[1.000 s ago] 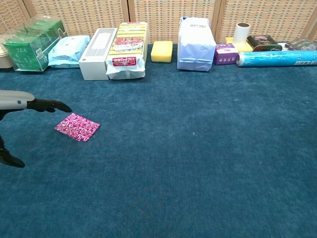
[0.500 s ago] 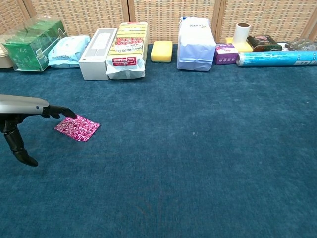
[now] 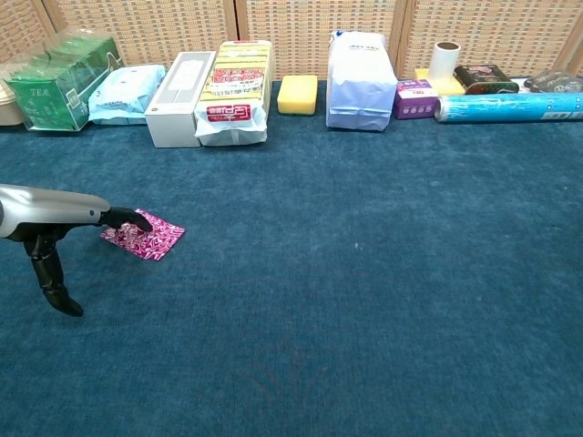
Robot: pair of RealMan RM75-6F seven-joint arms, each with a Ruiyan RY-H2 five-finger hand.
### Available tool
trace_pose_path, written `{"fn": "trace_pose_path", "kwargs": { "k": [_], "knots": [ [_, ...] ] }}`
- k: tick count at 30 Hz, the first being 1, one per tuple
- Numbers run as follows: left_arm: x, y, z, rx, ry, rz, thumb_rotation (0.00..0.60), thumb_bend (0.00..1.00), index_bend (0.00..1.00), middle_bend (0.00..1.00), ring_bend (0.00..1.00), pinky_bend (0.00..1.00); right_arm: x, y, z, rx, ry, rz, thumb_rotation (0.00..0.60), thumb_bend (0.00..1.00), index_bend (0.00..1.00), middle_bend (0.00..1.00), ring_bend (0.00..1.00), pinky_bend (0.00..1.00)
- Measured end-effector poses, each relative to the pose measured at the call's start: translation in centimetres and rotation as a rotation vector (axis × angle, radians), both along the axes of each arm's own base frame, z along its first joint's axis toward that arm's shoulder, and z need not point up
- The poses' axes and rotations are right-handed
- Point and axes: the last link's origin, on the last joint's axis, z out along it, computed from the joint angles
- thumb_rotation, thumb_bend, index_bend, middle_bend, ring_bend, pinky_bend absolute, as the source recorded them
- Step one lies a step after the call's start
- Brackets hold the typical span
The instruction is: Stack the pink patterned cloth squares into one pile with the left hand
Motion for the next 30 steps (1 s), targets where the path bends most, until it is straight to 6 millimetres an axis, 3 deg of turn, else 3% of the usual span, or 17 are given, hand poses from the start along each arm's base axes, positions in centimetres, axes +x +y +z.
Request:
{"fn": "trace_pose_path", "kwargs": {
  "k": [16,30],
  "knots": [
    [1.8,-1.6,-1.2,-0.042,0.028,-0.046,0.600,0.00,0.00,0.00,0.00,0.03,0.1,0.2,0.2,-0.005,-0.006,0.004,0.600,0.03,0.17,0.05,0.00,0.00],
    [4.6,-3.1,-2.8,-0.093,0.033,-0.121,0.600,0.00,0.00,0.00,0.00,0.03,-0.1,0.2,0.4,-0.007,-0.012,0.001,0.600,0.03,0.17,0.05,0.00,0.00]
  ]
}}
